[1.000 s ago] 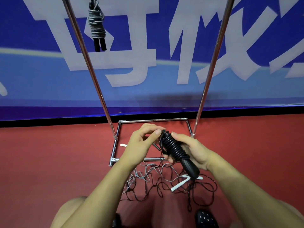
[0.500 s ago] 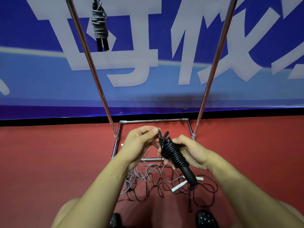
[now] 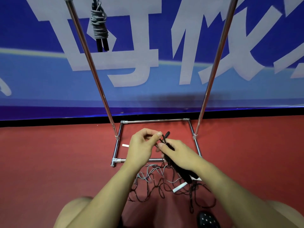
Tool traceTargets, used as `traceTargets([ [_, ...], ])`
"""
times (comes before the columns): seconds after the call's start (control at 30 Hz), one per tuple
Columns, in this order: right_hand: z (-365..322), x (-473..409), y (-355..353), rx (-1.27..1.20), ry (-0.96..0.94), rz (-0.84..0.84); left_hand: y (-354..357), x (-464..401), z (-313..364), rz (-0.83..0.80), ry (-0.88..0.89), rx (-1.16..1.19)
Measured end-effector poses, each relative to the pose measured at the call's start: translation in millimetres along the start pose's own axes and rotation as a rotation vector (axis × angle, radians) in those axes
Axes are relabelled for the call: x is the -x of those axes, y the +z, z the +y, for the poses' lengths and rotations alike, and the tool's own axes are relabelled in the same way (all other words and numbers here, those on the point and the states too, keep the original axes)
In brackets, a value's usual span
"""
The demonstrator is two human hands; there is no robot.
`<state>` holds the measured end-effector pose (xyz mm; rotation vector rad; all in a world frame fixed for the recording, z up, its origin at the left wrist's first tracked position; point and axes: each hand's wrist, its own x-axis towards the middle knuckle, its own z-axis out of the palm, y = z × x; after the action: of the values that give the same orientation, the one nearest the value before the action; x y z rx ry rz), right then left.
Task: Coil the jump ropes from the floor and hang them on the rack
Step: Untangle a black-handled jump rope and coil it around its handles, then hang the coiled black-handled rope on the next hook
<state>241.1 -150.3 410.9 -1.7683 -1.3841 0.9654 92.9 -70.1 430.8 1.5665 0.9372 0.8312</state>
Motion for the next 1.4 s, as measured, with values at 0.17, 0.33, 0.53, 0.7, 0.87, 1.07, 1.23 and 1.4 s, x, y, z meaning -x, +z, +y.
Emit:
traceTargets([
  [0.17,-2,-3,-7,-0.203,-0.018,-0.098,5,1,4,-0.018,0.000,0.039],
  [0.33,-6,-4,-11,-0.463,-0.053,-0.010,8,-5,3,0.000,-0.041,0.173],
  [0.53,-22,-6,-4,-0.578,-0.053,0.097,4,-14,9,0.092,-0.086,0.339],
  [0.7,-33,-16,8,-0.673,-0.048,0.250,1,-18,12,0.094,-0.094,0.398],
  [0.87,-49,-28,22,-0.877,-0.027,0.404,-3,-20,12,0.004,-0.173,0.414],
  [1.07,-76,-40,27,-1.041,-0.022,0.459,7,-13,9,-0.037,-0.091,0.297],
  [1.23,-126,-44,8,-0.965,-0.039,0.483,-11,-28,57,0.051,-0.108,0.300],
  [1.4,-210,-70,-30,-0.904,-0.144,0.455,-39,-62,142,0.135,-0.091,0.274],
])
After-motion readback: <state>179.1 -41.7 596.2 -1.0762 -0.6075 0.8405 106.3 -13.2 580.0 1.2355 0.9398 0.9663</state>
